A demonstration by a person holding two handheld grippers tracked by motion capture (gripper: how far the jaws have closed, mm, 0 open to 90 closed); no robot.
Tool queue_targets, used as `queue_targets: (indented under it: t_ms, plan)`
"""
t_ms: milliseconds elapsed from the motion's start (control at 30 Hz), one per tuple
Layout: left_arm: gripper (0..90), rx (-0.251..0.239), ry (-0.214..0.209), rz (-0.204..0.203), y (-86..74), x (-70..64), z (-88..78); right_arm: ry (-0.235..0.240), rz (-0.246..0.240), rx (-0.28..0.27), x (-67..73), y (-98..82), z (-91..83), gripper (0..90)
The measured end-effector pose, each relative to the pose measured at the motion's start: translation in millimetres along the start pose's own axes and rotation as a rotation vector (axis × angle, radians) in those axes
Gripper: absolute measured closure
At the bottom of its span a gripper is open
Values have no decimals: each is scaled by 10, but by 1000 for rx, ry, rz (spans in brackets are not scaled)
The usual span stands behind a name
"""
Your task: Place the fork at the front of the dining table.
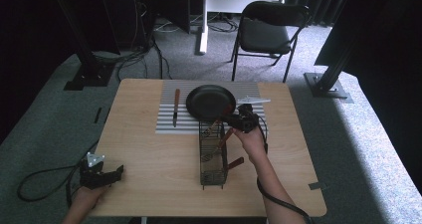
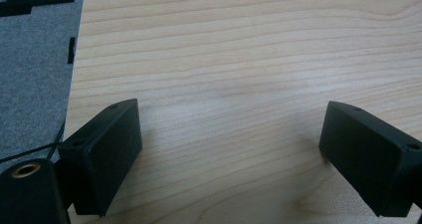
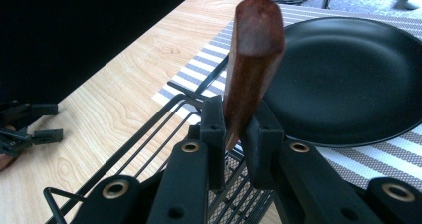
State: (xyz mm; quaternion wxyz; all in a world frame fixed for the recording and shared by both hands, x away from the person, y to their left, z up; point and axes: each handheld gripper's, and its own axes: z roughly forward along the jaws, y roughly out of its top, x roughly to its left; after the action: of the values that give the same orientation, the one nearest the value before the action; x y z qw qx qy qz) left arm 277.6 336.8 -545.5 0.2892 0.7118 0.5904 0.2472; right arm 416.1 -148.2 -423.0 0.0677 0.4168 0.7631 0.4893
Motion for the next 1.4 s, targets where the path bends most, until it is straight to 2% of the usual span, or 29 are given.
queue_targets:
  t_ms: [100,300,733,933,1400]
  plan:
    - [95,0,0,0,0,0,0,-2,-14,4,18,31,-13,809]
    - [95,0,0,0,0,0,0,0,-9,-21,18,77,-139,809]
    - [95,-1,1,0,0,0,0,3,-30,-79,62,246,-578,810]
    - [95,-1,1,1,0,0,0,-12,-43,-114,82,342,-795,809]
    - [95,0,0,3,0,2,-1,-51,-37,-164,-12,485,-1082,809]
